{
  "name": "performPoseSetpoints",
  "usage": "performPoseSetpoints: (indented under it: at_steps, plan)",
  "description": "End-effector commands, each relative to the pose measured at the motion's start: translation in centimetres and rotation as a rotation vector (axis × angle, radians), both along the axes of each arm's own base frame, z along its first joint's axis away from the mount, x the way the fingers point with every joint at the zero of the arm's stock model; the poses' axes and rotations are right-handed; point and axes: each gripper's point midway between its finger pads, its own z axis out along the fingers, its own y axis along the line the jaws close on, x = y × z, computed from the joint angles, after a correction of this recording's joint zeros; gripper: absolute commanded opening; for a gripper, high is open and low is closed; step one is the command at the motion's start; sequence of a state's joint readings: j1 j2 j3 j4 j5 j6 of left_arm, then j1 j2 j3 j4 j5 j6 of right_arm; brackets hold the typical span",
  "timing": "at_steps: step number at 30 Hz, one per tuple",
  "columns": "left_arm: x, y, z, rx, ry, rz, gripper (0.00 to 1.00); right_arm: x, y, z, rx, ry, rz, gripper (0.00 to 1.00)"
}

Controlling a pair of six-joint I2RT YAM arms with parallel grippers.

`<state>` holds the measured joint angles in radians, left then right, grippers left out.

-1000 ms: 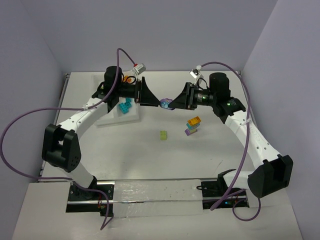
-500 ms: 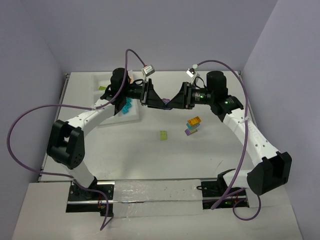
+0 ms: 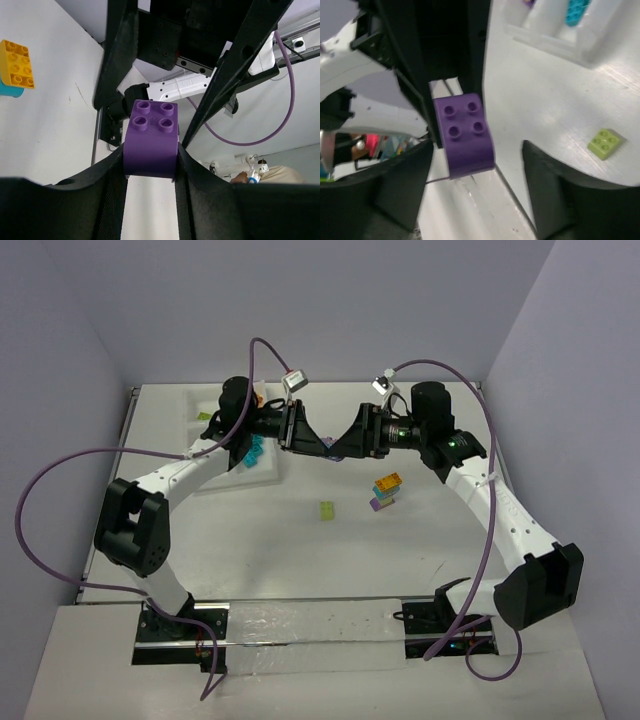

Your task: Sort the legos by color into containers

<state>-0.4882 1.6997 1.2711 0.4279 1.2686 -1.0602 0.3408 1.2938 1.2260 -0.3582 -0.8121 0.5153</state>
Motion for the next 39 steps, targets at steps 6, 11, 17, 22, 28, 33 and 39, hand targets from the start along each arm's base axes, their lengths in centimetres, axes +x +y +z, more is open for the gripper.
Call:
performPoseSetpoints:
  at_steps: [6,11,17,22,28,33,39]
  plan:
    - [4.1,5.3,-1.2,0.129,-0.021,0.228,0.00,2.5,-4.1,1.1,-0.165,-0.124,-0.299,0.93]
    - [10.5,13.8,-5.8,0.403,0.036,0.657,0.00,3.1,-6.0,0.5,-0.230,-0.135,-0.412,0.93]
    - [13.2,25.2,-12.6,0.844,0.123,1.091,0.00,3.8,-7.0,-1.4,-0.294,-0.075,-0.468,0.93]
    - [14.2,29.7,-14.2,1.030,0.114,1.291,0.00,3.9,-6.9,-2.0,-0.293,-0.051,-0.471,0.93]
    - [16.1,31.9,-15.2,1.121,0.100,1.376,0.20,3.8,-6.6,-2.4,-0.282,-0.032,-0.465,0.93]
    - [17.2,32.5,-15.8,1.162,0.103,1.388,0.92,3.4,-6.7,-2.0,-0.280,-0.041,-0.464,0.93]
    - [16.5,31.1,-12.3,1.085,0.039,1.405,0.93,3.3,-7.0,-2.5,-0.290,-0.033,-0.474,0.93]
